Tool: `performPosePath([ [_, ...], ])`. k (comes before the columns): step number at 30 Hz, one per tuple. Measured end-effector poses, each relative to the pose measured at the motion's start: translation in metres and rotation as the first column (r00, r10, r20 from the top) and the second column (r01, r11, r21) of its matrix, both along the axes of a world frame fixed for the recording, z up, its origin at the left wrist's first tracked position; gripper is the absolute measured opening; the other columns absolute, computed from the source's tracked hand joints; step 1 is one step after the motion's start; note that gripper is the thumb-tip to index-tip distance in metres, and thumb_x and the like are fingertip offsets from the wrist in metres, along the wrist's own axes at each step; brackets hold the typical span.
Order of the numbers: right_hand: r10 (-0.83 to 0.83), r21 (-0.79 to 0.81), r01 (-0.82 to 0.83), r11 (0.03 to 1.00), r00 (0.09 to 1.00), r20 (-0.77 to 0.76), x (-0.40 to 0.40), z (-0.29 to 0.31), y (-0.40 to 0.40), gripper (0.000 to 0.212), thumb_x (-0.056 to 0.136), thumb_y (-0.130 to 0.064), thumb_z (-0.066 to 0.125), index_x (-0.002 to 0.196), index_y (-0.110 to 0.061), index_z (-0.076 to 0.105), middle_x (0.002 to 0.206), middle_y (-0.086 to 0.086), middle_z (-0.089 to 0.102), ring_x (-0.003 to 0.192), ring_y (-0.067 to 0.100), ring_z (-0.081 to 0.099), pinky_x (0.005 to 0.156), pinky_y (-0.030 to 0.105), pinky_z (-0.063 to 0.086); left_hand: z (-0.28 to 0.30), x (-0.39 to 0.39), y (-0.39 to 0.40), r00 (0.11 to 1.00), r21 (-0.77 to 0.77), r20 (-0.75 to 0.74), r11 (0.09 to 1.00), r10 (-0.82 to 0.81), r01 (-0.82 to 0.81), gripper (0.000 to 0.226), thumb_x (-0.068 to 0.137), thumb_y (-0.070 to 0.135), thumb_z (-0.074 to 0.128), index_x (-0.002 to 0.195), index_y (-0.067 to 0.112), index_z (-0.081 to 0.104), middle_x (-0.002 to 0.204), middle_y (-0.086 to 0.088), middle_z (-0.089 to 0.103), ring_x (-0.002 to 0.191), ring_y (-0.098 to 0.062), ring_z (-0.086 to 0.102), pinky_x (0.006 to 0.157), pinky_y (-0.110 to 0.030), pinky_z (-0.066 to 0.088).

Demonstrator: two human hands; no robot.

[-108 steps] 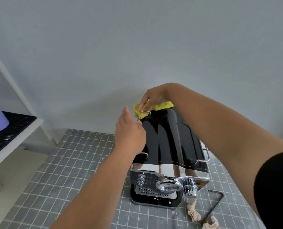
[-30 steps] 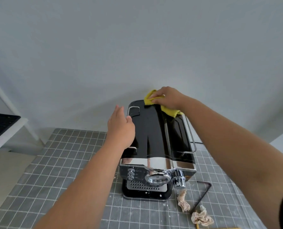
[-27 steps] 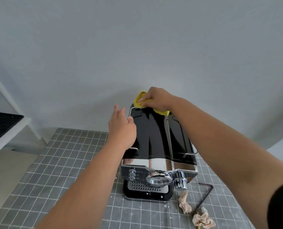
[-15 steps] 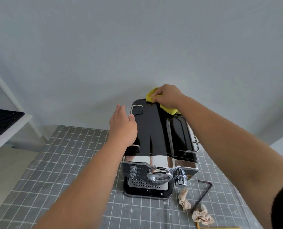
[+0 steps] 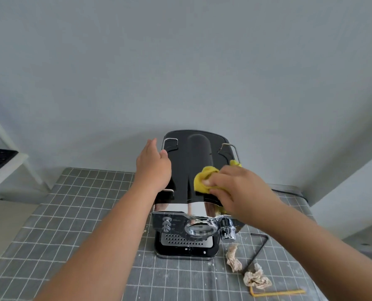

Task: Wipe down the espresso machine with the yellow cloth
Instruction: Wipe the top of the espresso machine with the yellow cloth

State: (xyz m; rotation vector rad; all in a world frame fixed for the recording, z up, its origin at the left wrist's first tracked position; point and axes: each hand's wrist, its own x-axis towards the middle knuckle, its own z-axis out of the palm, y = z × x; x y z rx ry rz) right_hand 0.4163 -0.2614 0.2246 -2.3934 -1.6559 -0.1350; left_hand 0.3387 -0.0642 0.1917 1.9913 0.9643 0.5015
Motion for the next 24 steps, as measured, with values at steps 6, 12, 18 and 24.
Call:
performPosePath([
  [6, 0.263, -0.071, -0.27, 0.96, 0.959, -0.103, 0.006, 0.015, -0.032, 0.016, 0.085, -0.04, 0.058, 0.098, -0.045, 0.066, 0.086, -0.027, 0.056, 0.088, -0.001, 0.041, 0.078, 0.031, 0.036, 0.003, -0.001, -0.002, 1.0, 0.006, -0.024, 1.0, -0.005, 0.006, 0.05, 0.103, 0.024, 0.031, 0.151, 0.014, 0.022, 0.158, -0.004, 0.022, 0.145, -0.025, 0.02, 0.118, -0.039, 0.017],
  [12, 0.248, -0.119, -0.256, 0.959, 0.965, -0.079, 0.0, 0.02, -0.053, 0.017, 0.087, -0.048, 0.051, 0.099, -0.049, 0.063, 0.092, -0.03, 0.06, 0.1, 0.001, 0.045, 0.087, 0.032, 0.031, 0.003, -0.002, -0.001, 0.999, 0.017, -0.036, 1.0, -0.009, 0.01, 0.05, 0.103, 0.024, 0.031, 0.15, 0.014, 0.022, 0.157, -0.004, 0.025, 0.144, -0.027, 0.021, 0.115, -0.039, 0.019],
  [18, -0.012, 0.069, 0.017, 0.997, 0.997, -0.072, 0.007, 0.032, -0.09, 0.022, 0.087, -0.051, 0.044, 0.103, -0.048, 0.057, 0.079, -0.023, 0.059, 0.087, 0.004, 0.051, 0.078, 0.035, 0.039, 0.004, 0.0, -0.002, 1.0, 0.013, -0.029, 1.0, -0.001, 0.002, 0.048, 0.103, 0.024, 0.031, 0.15, 0.016, 0.024, 0.155, -0.005, 0.03, 0.142, -0.027, 0.025, 0.113, -0.039, 0.023],
  [24, -0.349, 0.253, 0.357, 0.899, 0.934, -0.078, -0.033, 0.016, -0.034, 0.023, 0.094, -0.027, 0.051, 0.11, -0.025, 0.067, 0.075, -0.004, 0.052, 0.056, 0.017, 0.049, 0.047, 0.021, 0.033, 0.004, 0.001, -0.003, 0.999, 0.01, -0.051, 1.0, 0.009, -0.008, 0.049, 0.103, 0.026, 0.031, 0.15, 0.016, 0.025, 0.155, -0.005, 0.03, 0.142, -0.029, 0.026, 0.113, -0.041, 0.023],
])
